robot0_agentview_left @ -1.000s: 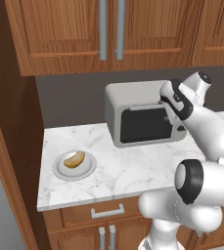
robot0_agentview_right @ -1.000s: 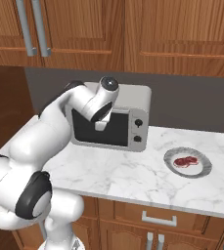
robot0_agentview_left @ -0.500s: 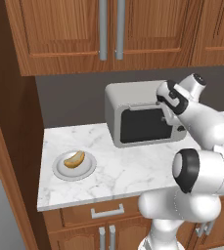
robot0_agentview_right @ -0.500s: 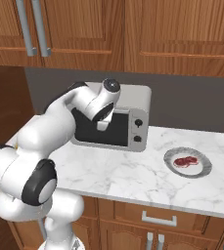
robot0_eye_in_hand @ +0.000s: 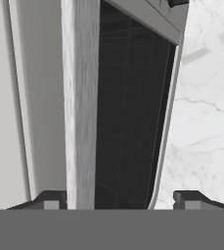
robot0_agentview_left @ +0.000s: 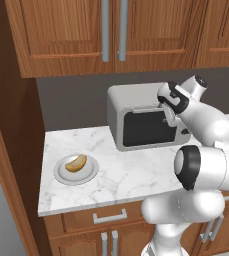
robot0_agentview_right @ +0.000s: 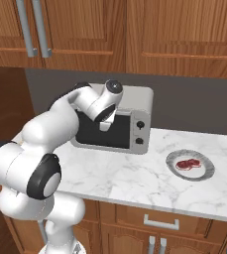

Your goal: Open the toaster oven door. Place the hotdog bun on the top rack in the toaster oven and place the steak on the bottom rack.

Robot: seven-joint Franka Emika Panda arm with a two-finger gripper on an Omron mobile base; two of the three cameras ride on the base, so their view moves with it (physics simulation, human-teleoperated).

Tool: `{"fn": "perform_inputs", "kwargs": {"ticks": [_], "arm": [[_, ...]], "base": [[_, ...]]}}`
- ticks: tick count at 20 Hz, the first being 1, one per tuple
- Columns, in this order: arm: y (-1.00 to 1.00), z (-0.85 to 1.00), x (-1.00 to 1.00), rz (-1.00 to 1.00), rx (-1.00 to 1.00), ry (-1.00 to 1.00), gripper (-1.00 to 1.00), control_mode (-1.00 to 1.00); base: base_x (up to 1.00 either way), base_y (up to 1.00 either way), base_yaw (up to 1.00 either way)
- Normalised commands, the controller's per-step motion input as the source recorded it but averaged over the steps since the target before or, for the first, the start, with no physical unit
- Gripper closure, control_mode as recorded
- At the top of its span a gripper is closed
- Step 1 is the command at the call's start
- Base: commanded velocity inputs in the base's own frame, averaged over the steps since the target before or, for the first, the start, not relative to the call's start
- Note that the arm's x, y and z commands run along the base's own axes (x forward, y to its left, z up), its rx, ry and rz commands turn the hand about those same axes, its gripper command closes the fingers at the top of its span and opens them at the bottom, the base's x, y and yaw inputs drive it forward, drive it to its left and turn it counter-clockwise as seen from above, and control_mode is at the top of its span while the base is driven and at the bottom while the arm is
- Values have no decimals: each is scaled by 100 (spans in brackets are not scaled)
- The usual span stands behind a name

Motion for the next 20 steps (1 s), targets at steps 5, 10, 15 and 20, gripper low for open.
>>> {"fn": "perform_inputs", "kwargs": {"ticks": [5,10,15,20], "arm": [[3,-35,1,0,0,1,-100,-100],[15,-49,-1,0,0,4,-100,-100],[17,-58,-4,0,0,9,-100,-100],[17,-66,-12,0,0,17,-100,-100]], "base": [[0,0,0],[0,0,0],[0,0,0],[0,0,0]]}}
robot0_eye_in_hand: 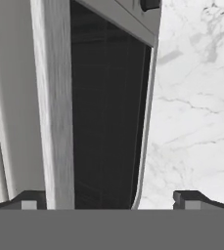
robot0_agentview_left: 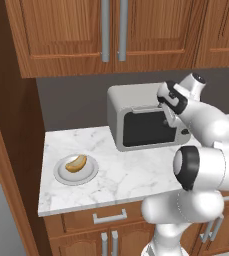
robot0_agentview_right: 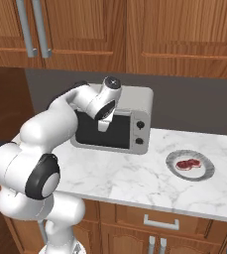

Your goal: Open the toaster oven door. Place the hotdog bun on the top rack in the toaster oven and place the steak on the bottom rack.

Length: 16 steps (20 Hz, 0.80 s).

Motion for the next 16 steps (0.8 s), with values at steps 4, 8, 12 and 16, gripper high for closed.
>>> {"fn": "perform_inputs", "kwargs": {"ticks": [4,8,12,16], "arm": [[20,-75,-28,0,0,10,-100,-100],[9,-79,-27,0,0,3,-100,-100],[13,-83,-37,0,0,0,-100,-100],[14,-73,-41,0,0,0,-100,-100]], "base": [[0,0,0],[0,0,0],[0,0,0],[0,0,0]]}}
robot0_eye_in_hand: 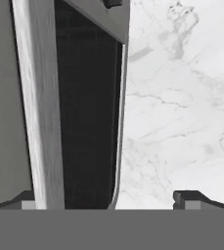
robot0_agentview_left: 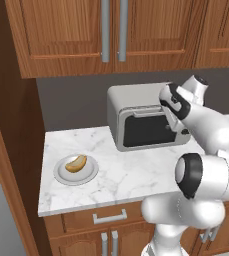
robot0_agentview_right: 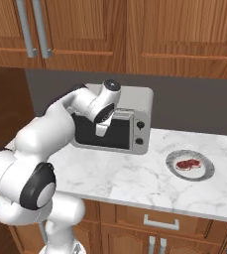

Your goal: Open the toaster oven door. Place the hotdog bun on the top rack in the toaster oven and place the steak on the bottom rack.

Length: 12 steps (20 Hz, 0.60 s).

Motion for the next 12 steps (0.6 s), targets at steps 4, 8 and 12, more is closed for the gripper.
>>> {"fn": "perform_inputs", "kwargs": {"ticks": [4,8,12], "arm": [[8,-61,-45,0,0,-1,-100,-100],[0,-36,-41,0,0,0,-100,-100],[0,-14,-34,0,1,0,-100,-100]], "base": [[0,0,0],[0,0,0],[0,0,0]]}}
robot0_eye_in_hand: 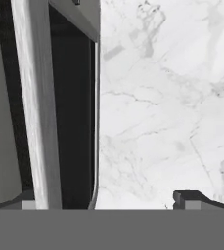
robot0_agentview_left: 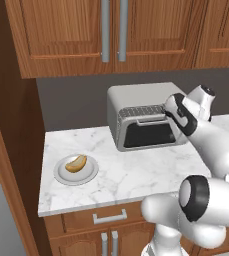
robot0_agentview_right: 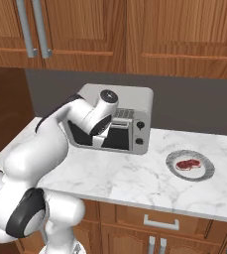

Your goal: Open the toaster oven door. Place the hotdog bun on the top rack in the toaster oven and place the steak on the bottom rack.

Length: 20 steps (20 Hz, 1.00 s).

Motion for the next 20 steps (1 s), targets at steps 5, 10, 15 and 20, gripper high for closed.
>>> {"fn": "perform_inputs", "kwargs": {"ticks": [5,10,15,20], "arm": [[0,-9,-42,0,3,0,-100,-100],[-5,-1,-53,1,12,-4,-100,-100],[-1,0,-50,2,16,-8,-100,-100],[0,0,-52,7,12,-11,-100,-100]], "base": [[0,0,0],[0,0,0],[0,0,0],[0,0,0]]}}
